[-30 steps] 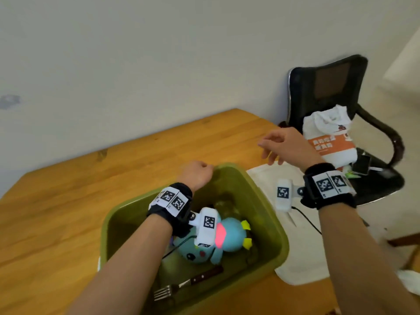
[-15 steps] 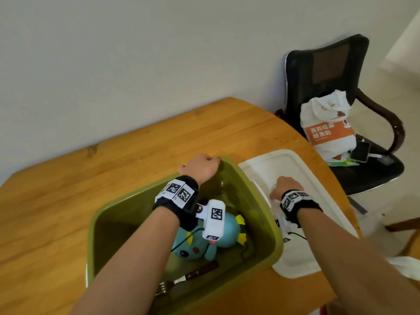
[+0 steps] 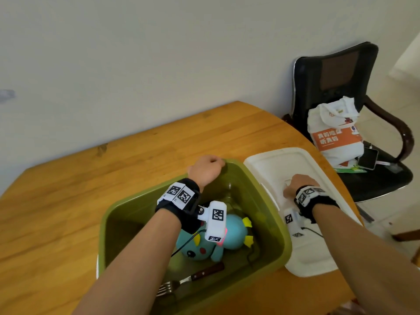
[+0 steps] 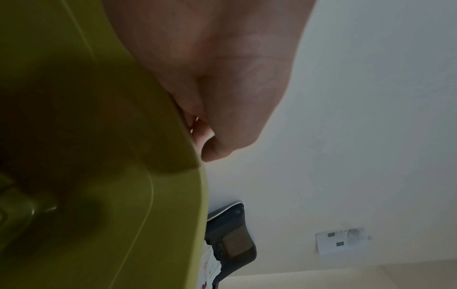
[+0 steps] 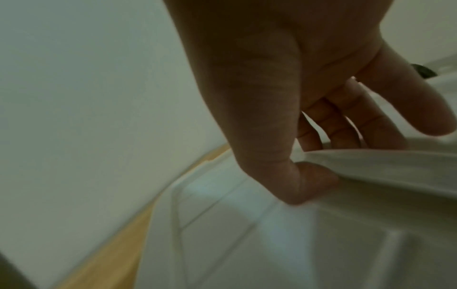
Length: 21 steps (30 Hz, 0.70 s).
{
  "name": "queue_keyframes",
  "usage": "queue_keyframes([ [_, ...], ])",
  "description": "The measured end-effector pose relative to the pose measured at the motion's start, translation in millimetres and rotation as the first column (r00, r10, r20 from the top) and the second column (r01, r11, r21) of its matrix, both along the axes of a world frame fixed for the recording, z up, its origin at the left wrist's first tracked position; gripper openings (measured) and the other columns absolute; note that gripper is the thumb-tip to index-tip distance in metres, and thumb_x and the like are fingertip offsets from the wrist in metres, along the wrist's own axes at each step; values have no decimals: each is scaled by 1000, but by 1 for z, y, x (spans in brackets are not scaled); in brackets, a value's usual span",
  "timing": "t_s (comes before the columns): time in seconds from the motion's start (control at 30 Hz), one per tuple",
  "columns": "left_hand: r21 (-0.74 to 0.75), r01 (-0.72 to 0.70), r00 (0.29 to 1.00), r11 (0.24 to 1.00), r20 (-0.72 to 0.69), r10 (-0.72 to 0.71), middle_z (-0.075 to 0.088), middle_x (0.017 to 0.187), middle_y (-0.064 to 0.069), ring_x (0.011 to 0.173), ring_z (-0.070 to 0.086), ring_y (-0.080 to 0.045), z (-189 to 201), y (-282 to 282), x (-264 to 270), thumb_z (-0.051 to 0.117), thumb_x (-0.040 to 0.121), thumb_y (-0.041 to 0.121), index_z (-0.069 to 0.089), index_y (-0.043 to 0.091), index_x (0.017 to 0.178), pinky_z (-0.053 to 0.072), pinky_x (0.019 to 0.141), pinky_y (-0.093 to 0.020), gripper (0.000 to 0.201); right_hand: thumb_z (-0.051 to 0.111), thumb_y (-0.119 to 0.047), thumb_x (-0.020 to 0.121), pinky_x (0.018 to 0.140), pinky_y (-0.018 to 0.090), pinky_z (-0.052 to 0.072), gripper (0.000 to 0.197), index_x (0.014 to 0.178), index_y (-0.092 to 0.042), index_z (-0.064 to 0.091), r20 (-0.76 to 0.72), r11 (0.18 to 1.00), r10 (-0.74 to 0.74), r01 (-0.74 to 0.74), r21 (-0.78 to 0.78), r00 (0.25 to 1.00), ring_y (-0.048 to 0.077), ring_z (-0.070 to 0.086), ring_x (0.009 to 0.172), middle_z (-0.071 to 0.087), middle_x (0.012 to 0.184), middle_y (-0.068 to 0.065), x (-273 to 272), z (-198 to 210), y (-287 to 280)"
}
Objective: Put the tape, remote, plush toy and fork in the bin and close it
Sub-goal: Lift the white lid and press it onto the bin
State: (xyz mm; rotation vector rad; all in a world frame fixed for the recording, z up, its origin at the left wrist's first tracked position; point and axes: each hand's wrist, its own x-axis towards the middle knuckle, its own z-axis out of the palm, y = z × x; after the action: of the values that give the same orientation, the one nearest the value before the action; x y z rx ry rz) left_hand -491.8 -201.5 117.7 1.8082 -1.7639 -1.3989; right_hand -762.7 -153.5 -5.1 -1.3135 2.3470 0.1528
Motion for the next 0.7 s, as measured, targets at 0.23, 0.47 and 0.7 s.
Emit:
queue_keyframes([
  [0.23, -49, -179, 938, 983, -309, 155, 71, 118, -5, 107, 63, -17, 20, 5, 29, 48, 100, 15, 70, 12, 113, 51, 90, -27, 26, 72, -33, 86, 79, 35, 47, 33, 96, -4, 58, 12, 986, 38, -36, -165, 999, 35, 60, 93, 64, 104, 18, -4, 129, -53],
  [0.47, -114, -325, 855, 939, -460, 240, 75, 114, -8, 105, 69, -26, 53, 14, 91, 44, 102, 22, 65, 12, 123, 51, 95, -43, 31, 81, -29, 77, 71, 33, 40, 41, 100, -8, 55, -82, 888, 286, -296, -351, 955, 28, 54, 86, 60, 96, 11, 53, 236, -78],
  [0.7, -32, -552, 643, 834, -653, 400, 73, 90, -1, 80, 67, -18, 84, 43, 170, 36, 103, 33, 66, 15, 105, 52, 79, -41, 35, 76, -24, 72, 53, 28, 34, 36, 101, -19, 55, -79, 666, 684, -665, -337, 725, 20, 53, 81, 56, 90, -4, 158, 265, -48],
])
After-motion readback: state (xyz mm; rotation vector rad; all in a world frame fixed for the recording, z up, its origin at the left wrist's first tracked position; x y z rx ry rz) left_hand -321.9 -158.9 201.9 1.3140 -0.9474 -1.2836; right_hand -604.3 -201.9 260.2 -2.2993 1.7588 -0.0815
